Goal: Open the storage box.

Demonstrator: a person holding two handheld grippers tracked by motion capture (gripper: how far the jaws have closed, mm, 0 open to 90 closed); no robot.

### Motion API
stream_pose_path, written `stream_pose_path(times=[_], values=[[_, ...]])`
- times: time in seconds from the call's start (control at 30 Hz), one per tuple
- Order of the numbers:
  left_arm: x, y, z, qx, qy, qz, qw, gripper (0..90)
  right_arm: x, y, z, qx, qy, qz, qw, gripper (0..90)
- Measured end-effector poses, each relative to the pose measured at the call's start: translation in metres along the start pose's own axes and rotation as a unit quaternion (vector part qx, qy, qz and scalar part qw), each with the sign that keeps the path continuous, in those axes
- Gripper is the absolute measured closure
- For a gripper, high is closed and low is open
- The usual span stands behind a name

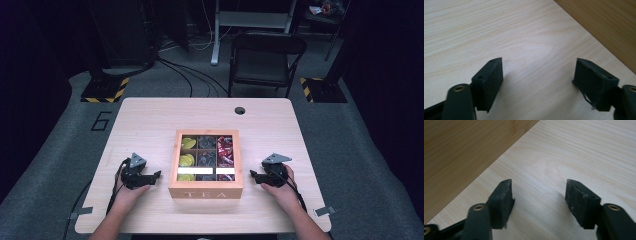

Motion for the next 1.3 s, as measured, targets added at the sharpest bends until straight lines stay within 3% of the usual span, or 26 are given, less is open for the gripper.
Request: stream_pose_path(times=[0.23,0.3,0.33,0.47,0.57,0.67,0.83,0.97,1.3], values=[[0.001,0.001,-0.004,-0.007,-0.01,-0.004,0.9999,36.5,0.001,-0.001,-0.004,-0.001,-0.012,-0.008,0.9999,42.9],[0.001,0.001,-0.005,-0.011,-0.008,-0.013,0.9998,38.3,0.003,-0.002,-0.006,0.0,-0.014,-0.012,0.9998,43.0],[0.001,0.002,-0.006,-0.013,-0.004,-0.027,0.9996,38.3,0.003,-0.002,-0.008,0.001,-0.013,-0.013,0.9998,43.1],[0.003,0.002,-0.011,-0.033,-0.005,-0.038,0.9987,42.3,0.004,-0.006,-0.015,0.0,-0.009,-0.014,0.9999,43.2],[0.004,0.005,-0.013,-0.042,-0.004,-0.034,0.9985,45.1,0.005,-0.011,-0.02,0.0,-0.009,-0.029,0.9995,43.5],[0.006,0.008,-0.018,-0.046,-0.004,-0.029,0.9985,47.9,0.007,-0.017,-0.027,-0.002,-0.004,-0.059,0.9983,44.1],[0.013,0.012,-0.031,-0.052,0.009,-0.028,0.9982,51.0,0.012,-0.02,-0.034,0.0,0.007,-0.059,0.9983,45.7],[0.019,0.013,-0.042,-0.048,0.019,-0.024,0.9984,51.9,0.016,-0.021,-0.04,0.016,0.013,-0.039,0.999,45.7],[0.025,0.022,-0.062,-0.061,0.035,-0.025,0.9972,52.1,0.021,-0.028,-0.051,0.037,0.021,-0.044,0.9982,47.4]])
Point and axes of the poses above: each handheld gripper's, and its own axes: z roughly forward along the jaws, x roughly out of its top, y roughly to its right, the point moved 3 cm from there along z, roughly forward along the jaws, and after that the axes turned 4 degrees about -x, right-handed, at the moved point
